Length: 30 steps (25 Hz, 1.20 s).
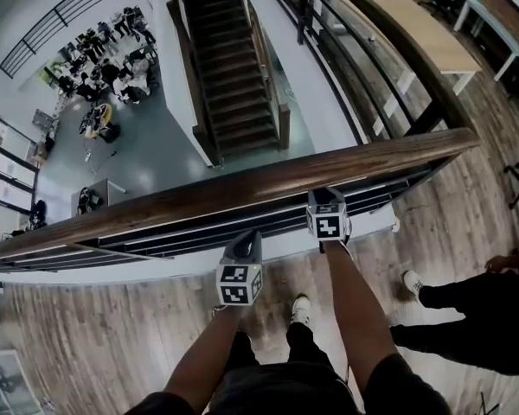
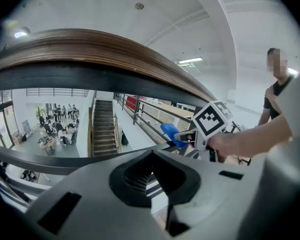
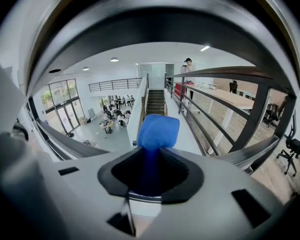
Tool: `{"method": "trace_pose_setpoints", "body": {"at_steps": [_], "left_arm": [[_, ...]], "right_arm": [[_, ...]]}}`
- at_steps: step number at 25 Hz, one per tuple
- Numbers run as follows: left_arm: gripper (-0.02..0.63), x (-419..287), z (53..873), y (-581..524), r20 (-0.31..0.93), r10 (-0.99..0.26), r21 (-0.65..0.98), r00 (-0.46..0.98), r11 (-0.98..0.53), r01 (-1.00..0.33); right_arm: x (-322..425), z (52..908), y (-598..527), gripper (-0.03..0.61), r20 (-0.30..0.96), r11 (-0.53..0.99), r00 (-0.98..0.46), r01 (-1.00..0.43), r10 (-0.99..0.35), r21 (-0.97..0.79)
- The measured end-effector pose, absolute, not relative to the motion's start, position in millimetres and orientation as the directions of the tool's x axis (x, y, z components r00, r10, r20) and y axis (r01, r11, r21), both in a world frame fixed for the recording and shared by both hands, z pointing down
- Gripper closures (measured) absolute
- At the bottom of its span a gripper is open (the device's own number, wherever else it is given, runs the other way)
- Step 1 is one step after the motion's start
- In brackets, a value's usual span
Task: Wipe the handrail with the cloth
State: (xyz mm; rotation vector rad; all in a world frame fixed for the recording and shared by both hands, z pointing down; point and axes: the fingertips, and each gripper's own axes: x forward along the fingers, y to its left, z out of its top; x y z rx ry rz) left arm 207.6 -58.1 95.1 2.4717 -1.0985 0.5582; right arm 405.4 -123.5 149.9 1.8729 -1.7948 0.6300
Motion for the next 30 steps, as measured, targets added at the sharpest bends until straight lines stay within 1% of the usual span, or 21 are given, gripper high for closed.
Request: {"method": "trace_pose_setpoints", "body": {"at_steps": [14, 24, 30], "left_arm": [[0.611, 342, 116, -49, 0.510, -0.533, 0.177, 0.675, -0.703, -0.689], [0.611, 407, 118, -47, 0.517, -0.492, 0.175, 0.700, -0.740, -0.650], [0.611, 431, 116, -50, 0.521, -0.474, 0.182, 0.710, -0.751, -0.635]], "right_arm": [[618, 157, -86, 0.471, 0.606, -0.202, 0.200, -0.977, -0.769, 0.066], [752, 156, -76, 0.471, 0.609, -0.299, 0.284, -0.951, -0.741, 0.080], [807, 148, -70, 0.471, 0.610, -0.352, 0.331, -0.932, -0.720, 0.089]]}}
